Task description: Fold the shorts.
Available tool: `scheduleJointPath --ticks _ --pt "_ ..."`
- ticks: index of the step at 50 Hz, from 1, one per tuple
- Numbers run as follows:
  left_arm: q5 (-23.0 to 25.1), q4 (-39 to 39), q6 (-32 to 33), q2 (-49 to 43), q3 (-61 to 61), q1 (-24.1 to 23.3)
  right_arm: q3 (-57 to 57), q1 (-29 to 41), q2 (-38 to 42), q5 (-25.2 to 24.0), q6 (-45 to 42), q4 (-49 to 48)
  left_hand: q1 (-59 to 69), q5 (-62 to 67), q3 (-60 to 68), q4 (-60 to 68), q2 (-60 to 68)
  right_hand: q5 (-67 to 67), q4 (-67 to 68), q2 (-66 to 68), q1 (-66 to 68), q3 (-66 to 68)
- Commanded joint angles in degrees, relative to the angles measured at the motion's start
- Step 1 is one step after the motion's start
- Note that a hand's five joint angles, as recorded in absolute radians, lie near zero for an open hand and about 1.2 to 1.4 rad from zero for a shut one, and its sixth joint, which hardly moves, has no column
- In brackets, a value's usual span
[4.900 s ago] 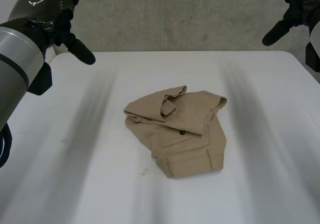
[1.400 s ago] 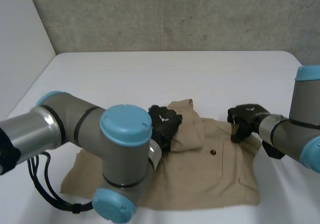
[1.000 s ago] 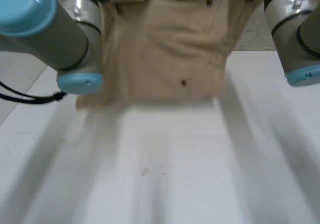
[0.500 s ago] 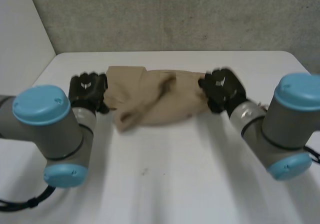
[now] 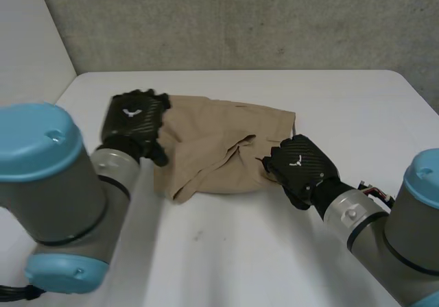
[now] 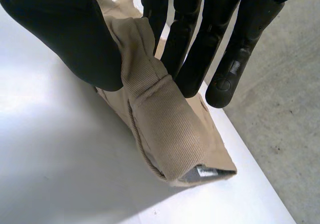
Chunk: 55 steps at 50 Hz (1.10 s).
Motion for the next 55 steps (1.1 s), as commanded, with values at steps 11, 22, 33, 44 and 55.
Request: scheduleJointPath --ticks 11,22,33,44,55 --pt "10.07 0.85 0.04 -19.23 18.88 -5.81 7.45 0.42 -8.66 -2.23 -0.11 -0.36 0.28 2.0 1.15 1.72 1.14 14.07 11.74 12.49 23.92 12.29" --pt "12.37 -2.14 0.04 -30.66 31.71 -5.98 8.24 0.59 -8.66 -2.23 -0.11 -0.8 2.8 4.52 3.67 4.25 3.66 14.07 11.74 12.49 23.92 12.29" --pt "12.54 -6.19 0.04 -36.63 37.78 -6.16 8.24 1.47 -8.22 -2.14 -0.11 -1.41 2.63 4.35 3.5 4.08 3.49 14.07 11.74 12.49 23.92 12.29" --pt "12.28 -6.54 0.57 -42.61 44.11 -5.81 8.24 1.47 -8.22 -2.14 -0.11 -1.5 5.82 7.54 6.69 7.27 6.68 14.07 11.74 12.49 23.92 12.29" --pt "11.05 -7.42 3.02 -48.15 51.93 -5.1 8.06 1.56 -8.31 -2.14 -0.11 -1.5 29.64 31.35 30.51 31.08 30.5 14.07 11.74 12.49 23.92 12.29"
